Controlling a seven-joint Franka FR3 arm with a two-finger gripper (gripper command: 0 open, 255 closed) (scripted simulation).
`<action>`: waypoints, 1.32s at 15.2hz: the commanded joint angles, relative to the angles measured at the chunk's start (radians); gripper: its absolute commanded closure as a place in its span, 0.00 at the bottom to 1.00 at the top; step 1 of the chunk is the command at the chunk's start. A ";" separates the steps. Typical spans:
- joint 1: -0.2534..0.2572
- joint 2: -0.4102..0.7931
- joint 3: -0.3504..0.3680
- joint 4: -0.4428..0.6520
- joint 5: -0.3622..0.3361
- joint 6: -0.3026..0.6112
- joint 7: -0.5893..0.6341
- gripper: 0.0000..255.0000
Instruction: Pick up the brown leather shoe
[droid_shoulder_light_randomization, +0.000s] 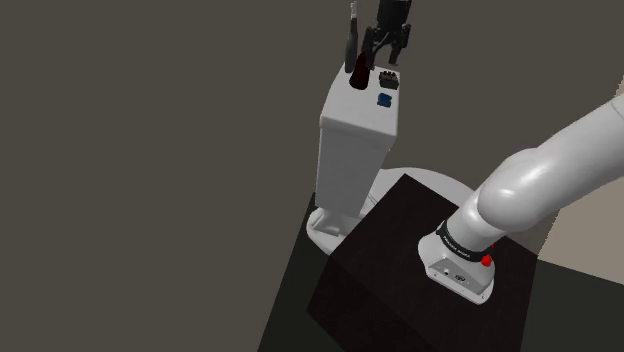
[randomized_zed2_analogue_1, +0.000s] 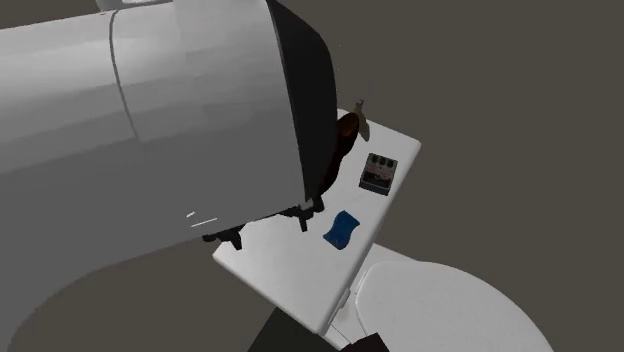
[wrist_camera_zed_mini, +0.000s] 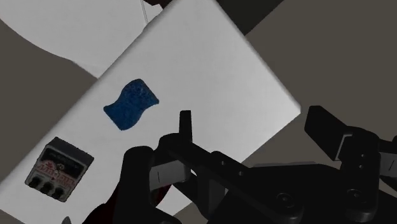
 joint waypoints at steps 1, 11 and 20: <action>-0.015 0.069 -0.021 0.063 0.011 0.008 0.002 0.00; -0.106 0.429 -0.111 0.443 0.117 -0.014 0.003 0.00; -0.258 0.816 -0.150 0.960 0.254 -0.155 0.030 0.00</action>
